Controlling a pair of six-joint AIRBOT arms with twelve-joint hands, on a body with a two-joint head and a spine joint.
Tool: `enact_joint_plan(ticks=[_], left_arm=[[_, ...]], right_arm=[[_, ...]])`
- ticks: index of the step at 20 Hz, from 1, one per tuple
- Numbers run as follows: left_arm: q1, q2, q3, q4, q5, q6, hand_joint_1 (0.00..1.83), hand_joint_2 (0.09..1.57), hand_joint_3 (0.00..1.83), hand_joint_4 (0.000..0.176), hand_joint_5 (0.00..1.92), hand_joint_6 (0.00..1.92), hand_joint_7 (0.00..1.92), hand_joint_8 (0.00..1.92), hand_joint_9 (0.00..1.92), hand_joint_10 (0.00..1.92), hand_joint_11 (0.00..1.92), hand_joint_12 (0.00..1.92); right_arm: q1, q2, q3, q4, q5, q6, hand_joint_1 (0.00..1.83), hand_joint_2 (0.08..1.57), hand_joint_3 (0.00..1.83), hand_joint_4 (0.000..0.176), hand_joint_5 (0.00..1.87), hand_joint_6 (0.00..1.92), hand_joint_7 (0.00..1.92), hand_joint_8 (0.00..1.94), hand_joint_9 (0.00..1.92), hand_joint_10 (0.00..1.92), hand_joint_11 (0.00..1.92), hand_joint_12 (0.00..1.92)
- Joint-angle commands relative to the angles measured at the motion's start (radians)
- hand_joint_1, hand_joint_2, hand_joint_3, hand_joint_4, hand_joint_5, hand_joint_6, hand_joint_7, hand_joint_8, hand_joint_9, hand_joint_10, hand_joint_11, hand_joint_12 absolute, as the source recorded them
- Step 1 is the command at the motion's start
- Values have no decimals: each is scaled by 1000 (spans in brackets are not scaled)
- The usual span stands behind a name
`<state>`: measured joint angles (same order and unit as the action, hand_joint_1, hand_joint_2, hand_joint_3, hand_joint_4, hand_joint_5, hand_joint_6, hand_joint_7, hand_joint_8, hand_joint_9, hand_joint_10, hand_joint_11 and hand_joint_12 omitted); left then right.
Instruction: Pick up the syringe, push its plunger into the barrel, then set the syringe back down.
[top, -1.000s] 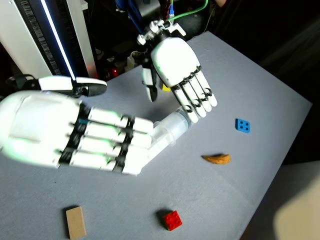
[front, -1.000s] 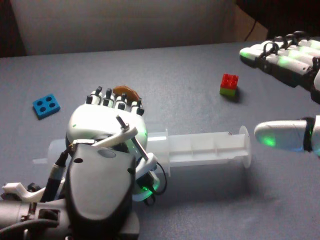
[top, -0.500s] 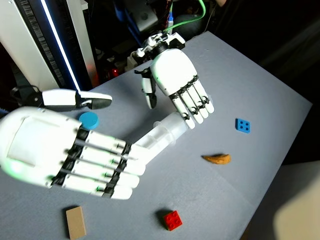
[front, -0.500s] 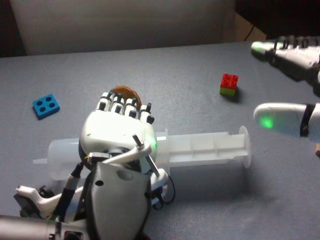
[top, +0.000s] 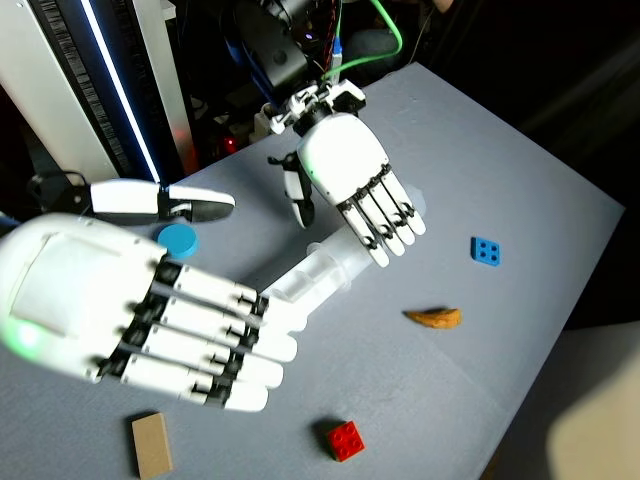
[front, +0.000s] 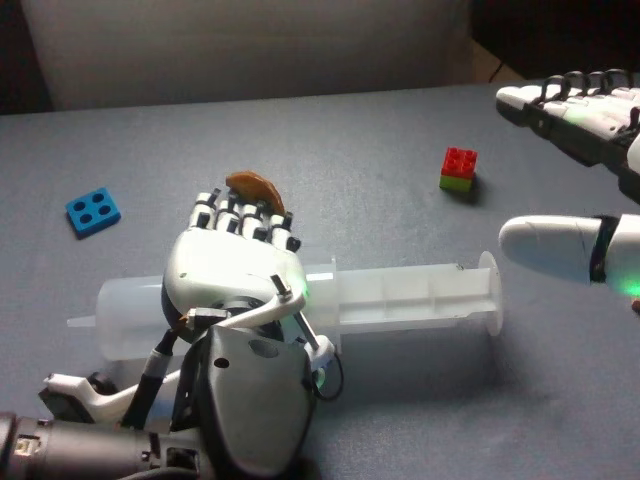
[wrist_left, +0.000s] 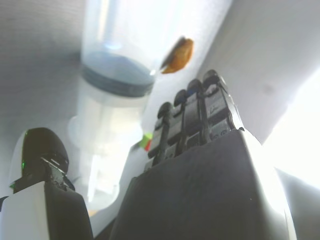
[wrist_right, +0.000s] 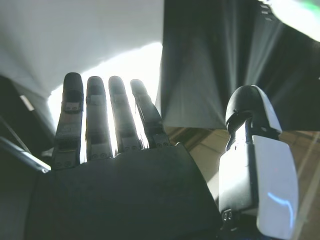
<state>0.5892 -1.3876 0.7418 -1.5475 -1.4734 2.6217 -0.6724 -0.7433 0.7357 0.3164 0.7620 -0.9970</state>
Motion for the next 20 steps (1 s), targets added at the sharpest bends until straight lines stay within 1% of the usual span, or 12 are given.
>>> enact_joint_plan(ticks=[1, 3, 4, 6, 8, 10, 11, 14, 17, 18, 19, 20], left_arm=[[-1, -9, 12, 84, -41, 2, 555, 1043, 0, 0, 0, 0, 0, 0, 0, 0, 0, 0], [3, -18, 35, 84, -25, 2, 565, 1036, 0, 0, 0, 0, 0, 0, 0, 0, 8, 3], [5, -23, 44, 84, -22, 2, 574, 1034, 0, 0, 0, 0, 0, 0, 0, 0, 2, 1], [8, -30, 61, 84, -21, 2, 529, 1040, 0, 0, 0, 0, 0, 0, 0, 0, 0, 0], [9, -36, 75, 84, -16, 2, 564, 1027, 0, 0, 0, 0, 0, 0, 0, 0, 0, 0], [14, -42, 90, 85, -5, 2, 538, 1037, 1, 0, 0, 0, 0, 0, 0, 0, 0, 0], [16, -43, 93, 91, 0, 2, 546, 1036, 0, 0, 0, 0, 0, 0, 0, 0, 2, 1], [25, -46, 109, 99, 14, 2, 550, 1044, 2, 0, 0, 0, 0, 0, 0, 0, 1, 0], [28, -46, 121, 99, 19, 2, 553, 1041, 1, 0, 0, 0, 0, 0, 0, 0, 0, 0], [28, -47, 127, 99, 19, 2, 522, 1046, 3, 0, 0, 0, 0, 0, 0, 0, 0, 0], [29, -49, 134, 99, 19, 2, 507, 1047, 3, 0, 0, 0, 0, 0, 0, 0, 0, 0], [29, -51, 138, 99, 19, 2, 530, 1056, 6, 0, 0, 0, 0, 0, 0, 0, 0, 0]], right_arm=[[2, 4, -3, -26, 154, 17, 0, 1062, 0, 0, 22, 0, 47, 1, 64, 0, 0, 374], [-3, 4, -3, -34, 160, 27, 0, 1067, 1, 0, 23, 0, 45, 1, 53, 2, 0, 319], [-3, 3, -3, -34, 160, 31, 0, 1068, 1, 0, 36, 3, 51, 2, 55, 3, 0, 329], [-6, 1, -3, -34, 163, 34, 0, 1068, 0, 0, 50, 5, 70, 5, 70, 6, 0, 359], [-10, 0, -3, -37, 167, 36, 0, 1068, 0, 0, 40, 0, 56, 0, 55, 0, 0, 318], [-11, 0, -4, -40, 172, 46, 0, 1074, 1, 0, 68, 5, 84, 5, 79, 6, 0, 397], [-11, 0, -4, -40, 172, 52, 0, 1078, 2, 0, 61, 1, 79, 1, 73, 2, 0, 371], [-11, 0, -5, -40, 175, 58, 0, 1073, 0, 0, 45, 0, 74, 0, 74, 0, 0, 407], [-14, 0, -5, -40, 178, 59, 0, 1073, 0, 0, 50, 2, 70, 0, 67, 0, 0, 377], [-14, 0, -5, -40, 182, 60, 0, 1073, 0, 0, 40, 0, 60, 0, 59, 0, 0, 361], [-14, 0, -5, -40, 183, 61, 0, 1069, 0, 0, 49, 3, 67, 2, 69, 3, 0, 396], [-14, 0, -5, -40, 184, 61, 0, 1069, 0, 0, 44, 0, 58, 2, 59, 2, 0, 369]])
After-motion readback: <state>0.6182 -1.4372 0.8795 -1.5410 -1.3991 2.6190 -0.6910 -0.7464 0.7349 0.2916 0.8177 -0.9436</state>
